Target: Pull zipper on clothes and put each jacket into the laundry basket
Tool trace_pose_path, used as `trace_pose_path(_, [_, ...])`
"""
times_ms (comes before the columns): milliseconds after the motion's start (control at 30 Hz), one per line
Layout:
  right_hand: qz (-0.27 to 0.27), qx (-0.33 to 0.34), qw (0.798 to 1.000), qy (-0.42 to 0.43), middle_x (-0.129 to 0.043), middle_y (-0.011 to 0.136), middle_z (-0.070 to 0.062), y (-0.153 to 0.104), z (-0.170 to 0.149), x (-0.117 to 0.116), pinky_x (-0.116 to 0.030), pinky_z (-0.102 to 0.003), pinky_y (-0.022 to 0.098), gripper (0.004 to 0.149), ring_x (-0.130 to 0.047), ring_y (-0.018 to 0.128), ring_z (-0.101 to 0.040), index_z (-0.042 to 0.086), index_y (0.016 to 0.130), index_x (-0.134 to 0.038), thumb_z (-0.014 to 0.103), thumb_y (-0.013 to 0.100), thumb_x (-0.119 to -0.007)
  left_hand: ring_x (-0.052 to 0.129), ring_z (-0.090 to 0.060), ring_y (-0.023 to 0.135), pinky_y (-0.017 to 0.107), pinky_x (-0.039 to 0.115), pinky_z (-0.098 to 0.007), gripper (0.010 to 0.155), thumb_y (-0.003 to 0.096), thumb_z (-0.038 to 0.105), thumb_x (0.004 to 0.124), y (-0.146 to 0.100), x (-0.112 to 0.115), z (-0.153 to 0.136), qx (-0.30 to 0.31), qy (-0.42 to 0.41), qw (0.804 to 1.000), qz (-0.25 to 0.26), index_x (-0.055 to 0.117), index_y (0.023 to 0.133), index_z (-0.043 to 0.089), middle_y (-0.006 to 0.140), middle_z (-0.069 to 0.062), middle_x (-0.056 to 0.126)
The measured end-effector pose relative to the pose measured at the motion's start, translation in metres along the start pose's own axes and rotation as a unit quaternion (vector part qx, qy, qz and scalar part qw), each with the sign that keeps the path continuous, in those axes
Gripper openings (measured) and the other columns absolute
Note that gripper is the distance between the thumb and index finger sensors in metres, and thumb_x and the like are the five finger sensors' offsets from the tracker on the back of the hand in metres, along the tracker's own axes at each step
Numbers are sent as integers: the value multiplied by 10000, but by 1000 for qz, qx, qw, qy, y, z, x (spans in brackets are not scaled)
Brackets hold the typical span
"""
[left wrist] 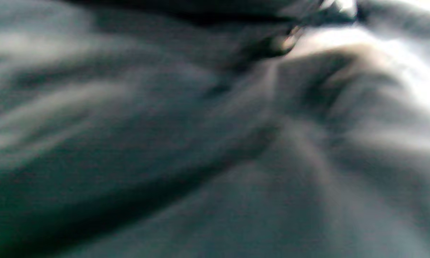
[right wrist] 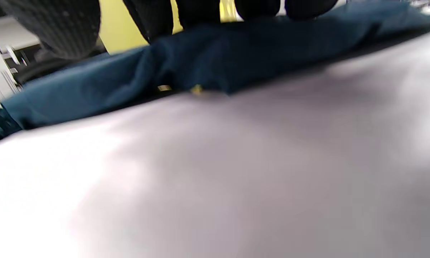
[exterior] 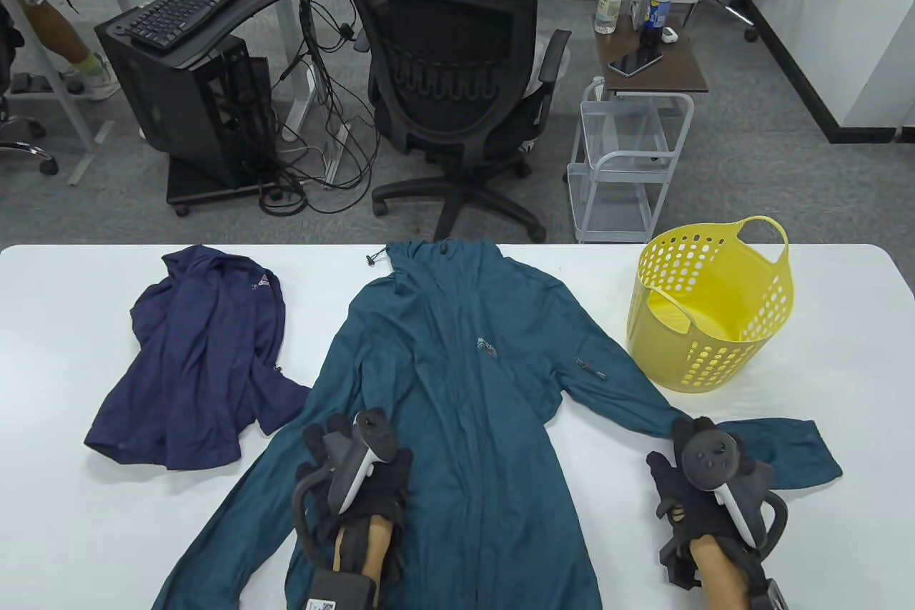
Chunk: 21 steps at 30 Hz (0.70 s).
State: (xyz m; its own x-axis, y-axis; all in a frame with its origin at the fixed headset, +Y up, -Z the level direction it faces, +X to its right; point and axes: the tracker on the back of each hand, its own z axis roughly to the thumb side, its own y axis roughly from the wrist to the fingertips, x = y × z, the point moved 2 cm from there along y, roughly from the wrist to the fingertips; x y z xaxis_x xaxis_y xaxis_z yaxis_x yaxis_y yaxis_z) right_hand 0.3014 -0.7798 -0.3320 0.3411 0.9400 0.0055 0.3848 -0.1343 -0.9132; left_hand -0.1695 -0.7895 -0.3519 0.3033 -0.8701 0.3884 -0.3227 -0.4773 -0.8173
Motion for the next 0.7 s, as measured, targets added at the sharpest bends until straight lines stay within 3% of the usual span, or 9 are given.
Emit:
trace_pose_path(100, [40, -14, 999, 2, -518, 1208, -11, 7, -8, -9, -405, -627, 744, 693, -333, 1092, -395, 300, 1097, -520, 557, 489, -731, -16, -344, 1037, 722, 216, -646, 738, 361, 685, 483, 6, 11, 0, 2, 5, 999, -40, 186, 1019, 530, 1194, -13, 157])
trace_pose_path(267, [25, 2, 1000, 3, -667, 1124, -25, 0, -1, -1, -422, -643, 732, 639, -351, 1086, -432, 284, 1061, -624, 553, 491, -727, 34, -331, 1056, 727, 244, -637, 727, 368, 677, 495, -7, 1, 14, 10, 43, 999, -2, 248, 1032, 513, 1199, 36, 381])
trace_pose_path(300, [26, 4, 1000, 3, -690, 1104, -28, -1, 0, -1, -435, -647, 728, 631, -388, 1081, -447, 281, 1053, -642, 554, 491, -727, 61, -331, 1058, 726, 246, -638, 724, 369, 672, 501, -9, 0, 16, 15, 40, 999, -2, 266, 1034, 508, 1192, 38, 423])
trace_pose_path(367, [31, 20, 999, -3, -742, 1051, -34, -6, 7, 0, -549, -630, 697, 609, -665, 992, -454, 277, 1031, -684, 556, 491, -724, 97, -328, 1068, 727, 259, -634, 717, 372, 668, 505, -15, -2, 22, 30, 39, 999, -1, 288, 1035, 503, 1178, 42, 488])
trace_pose_path(433, [26, 32, 999, -11, -815, 998, -30, -11, 13, 1, -623, -594, 666, 602, -761, 931, -409, 273, 1018, -714, 558, 487, -725, 222, -328, 1078, 729, 316, -623, 711, 374, 665, 511, -22, -5, 27, 43, 31, 999, 5, 324, 1038, 492, 1155, 36, 576])
trace_pose_path(567, [27, 63, 997, -26, -827, 1007, -57, -23, 30, 0, -740, -519, 597, 619, -905, 804, -333, 266, 1025, -702, 573, 488, -714, 748, -329, 926, 654, 627, -561, 710, 376, 669, 523, -36, -8, 40, 89, -23, 996, 2, 397, 1044, 460, 1076, -22, 769])
trace_pose_path(700, [45, 79, 996, -24, -901, 945, -75, -35, 47, -6, -787, -499, 539, 606, -966, 712, -325, 238, 1000, -751, 568, 493, -707, 842, -356, 838, 549, 748, -509, 727, 376, 678, 522, -46, 2, 55, 143, -79, 985, -49, 403, 1052, 438, 1061, -70, 771])
